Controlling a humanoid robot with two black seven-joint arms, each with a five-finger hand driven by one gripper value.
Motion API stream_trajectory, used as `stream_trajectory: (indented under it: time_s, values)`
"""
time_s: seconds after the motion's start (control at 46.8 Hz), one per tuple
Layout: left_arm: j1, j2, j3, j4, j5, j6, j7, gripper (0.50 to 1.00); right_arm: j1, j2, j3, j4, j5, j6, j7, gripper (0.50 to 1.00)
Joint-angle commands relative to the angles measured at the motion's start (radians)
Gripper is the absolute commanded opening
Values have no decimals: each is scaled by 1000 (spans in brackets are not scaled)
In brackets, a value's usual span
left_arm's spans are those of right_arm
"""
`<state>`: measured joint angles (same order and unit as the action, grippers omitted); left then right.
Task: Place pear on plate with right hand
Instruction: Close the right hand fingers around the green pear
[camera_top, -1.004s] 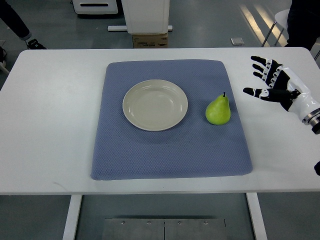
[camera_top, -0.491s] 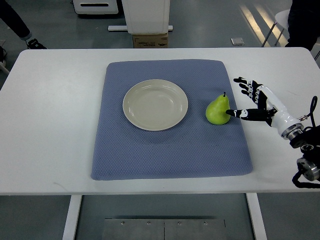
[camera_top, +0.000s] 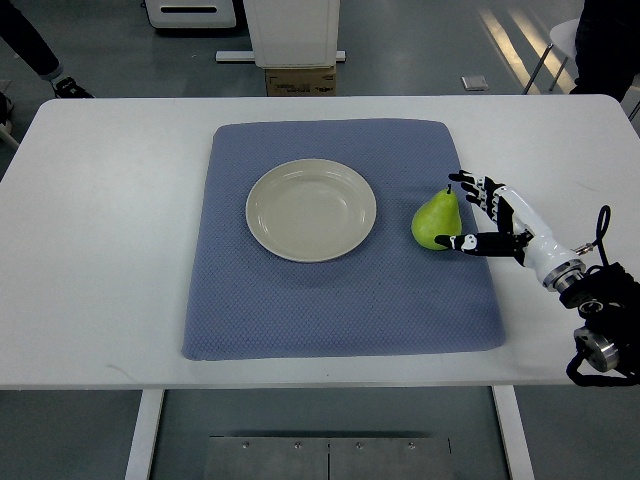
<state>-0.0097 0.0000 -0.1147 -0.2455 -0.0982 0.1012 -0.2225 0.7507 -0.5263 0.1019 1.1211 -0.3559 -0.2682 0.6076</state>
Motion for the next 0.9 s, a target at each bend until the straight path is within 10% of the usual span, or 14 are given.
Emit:
stream_trajectory:
  time_s: [0.0, 0.876]
  values:
    - [0, 0, 0, 0, 0, 0, 0, 1000, -1, 0, -1, -1, 0, -19, 0, 998]
    - [0, 0, 1, 0, 0, 0, 0, 1000, 30, 80, -114, -70, -35, -137, 3, 878]
